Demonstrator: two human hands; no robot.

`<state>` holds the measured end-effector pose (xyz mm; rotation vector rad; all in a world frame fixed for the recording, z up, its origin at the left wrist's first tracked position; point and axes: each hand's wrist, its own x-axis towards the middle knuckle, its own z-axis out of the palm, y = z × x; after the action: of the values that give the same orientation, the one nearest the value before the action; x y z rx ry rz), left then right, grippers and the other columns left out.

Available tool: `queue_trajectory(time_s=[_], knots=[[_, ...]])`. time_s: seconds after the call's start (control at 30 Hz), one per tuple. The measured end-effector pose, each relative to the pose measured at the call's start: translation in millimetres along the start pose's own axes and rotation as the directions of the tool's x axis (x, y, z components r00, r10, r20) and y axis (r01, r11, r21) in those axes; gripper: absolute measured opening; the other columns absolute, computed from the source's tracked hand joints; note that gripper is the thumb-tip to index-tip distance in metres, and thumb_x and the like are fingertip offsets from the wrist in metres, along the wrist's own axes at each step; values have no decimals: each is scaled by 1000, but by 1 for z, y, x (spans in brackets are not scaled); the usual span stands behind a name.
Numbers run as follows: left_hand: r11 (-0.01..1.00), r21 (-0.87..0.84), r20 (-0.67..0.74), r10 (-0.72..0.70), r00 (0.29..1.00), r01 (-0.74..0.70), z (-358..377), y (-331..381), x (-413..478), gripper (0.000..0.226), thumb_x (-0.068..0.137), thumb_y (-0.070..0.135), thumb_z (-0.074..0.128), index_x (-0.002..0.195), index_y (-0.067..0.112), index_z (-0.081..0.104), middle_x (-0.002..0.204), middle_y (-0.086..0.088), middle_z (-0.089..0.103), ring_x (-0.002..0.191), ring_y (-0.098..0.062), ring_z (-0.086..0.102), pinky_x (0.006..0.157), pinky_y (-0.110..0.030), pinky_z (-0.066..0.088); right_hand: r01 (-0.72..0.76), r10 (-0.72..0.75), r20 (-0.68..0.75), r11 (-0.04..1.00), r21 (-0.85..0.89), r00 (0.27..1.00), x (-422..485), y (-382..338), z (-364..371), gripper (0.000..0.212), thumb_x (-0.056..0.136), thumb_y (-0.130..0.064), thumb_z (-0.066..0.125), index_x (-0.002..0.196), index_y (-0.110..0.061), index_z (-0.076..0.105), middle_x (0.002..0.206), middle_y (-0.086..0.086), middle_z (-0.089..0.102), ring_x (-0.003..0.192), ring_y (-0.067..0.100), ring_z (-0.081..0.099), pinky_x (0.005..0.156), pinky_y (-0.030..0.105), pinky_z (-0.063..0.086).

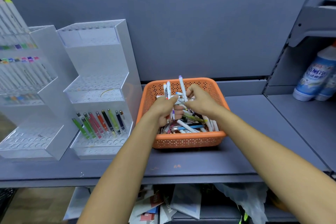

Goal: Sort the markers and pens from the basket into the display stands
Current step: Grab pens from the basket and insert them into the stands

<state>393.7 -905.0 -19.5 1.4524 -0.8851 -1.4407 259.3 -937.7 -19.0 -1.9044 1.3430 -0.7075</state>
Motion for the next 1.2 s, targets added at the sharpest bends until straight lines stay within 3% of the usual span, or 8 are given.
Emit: queue_trajectory(time_s=[0.1,0.33,0.5,0.6,0.67,0.77,0.9,1.2], knots=[[990,-132,106,55,993,-41,4,5,-3,27,101,26,45,109,4,56,86,-16,64,66,-24,64,64,-39,59,146,-145,-17,986,85,989,-10,-10,-2,26,83,-2,65,92,-18,46,90,-5,57,61,4,48,60,25,37],[983,-185,158,51,986,-21,2,7,-6,29,101,20,43,122,2,53,93,-15,68,72,-22,70,69,-45,59,324,-322,40,924,-203,946,-18,-15,-13,47,82,-8,66,115,-13,32,102,3,46,67,11,48,56,24,35],[982,-186,182,28,983,6,0,6,-9,28,97,9,50,125,5,51,91,-14,67,68,-21,68,62,-41,60,226,-208,110,955,-191,972,-15,-14,-22,20,82,-16,71,93,-21,54,96,-4,62,81,16,64,73,33,51],[973,-230,31,36,999,-28,2,5,-5,25,98,5,46,123,0,48,91,-16,63,73,-23,67,58,-36,60,162,-162,6,984,-79,987,-15,-9,-23,14,88,-6,58,88,-21,59,89,-9,63,81,16,67,74,30,50],[972,-223,-100,53,994,-74,1,5,-2,17,100,5,43,114,-2,49,83,-14,59,70,-20,63,54,-29,57,101,-95,36,951,-292,995,-16,-2,-25,19,86,-1,51,88,-19,58,92,-4,64,89,20,63,77,29,48],[984,-112,-186,117,976,-140,-2,4,3,9,99,6,45,106,0,48,73,-10,53,58,-15,53,44,-24,48,116,151,336,745,-657,930,-24,5,-17,25,80,-2,55,102,-12,62,106,5,64,95,25,60,74,32,49],[986,37,-192,167,967,-162,1,3,-1,12,92,6,56,102,3,49,69,-8,47,52,-14,43,42,-21,33,174,219,360,582,-794,907,-27,3,-6,7,82,-5,53,84,-11,53,86,8,53,82,29,49,58,28,39],[983,26,-210,184,960,-183,-1,2,-5,8,90,15,62,87,10,57,66,-6,51,56,-16,46,56,-28,42,64,172,290,753,-655,941,-27,2,-15,16,86,-14,57,71,-8,61,76,12,65,68,26,57,55,27,41]])
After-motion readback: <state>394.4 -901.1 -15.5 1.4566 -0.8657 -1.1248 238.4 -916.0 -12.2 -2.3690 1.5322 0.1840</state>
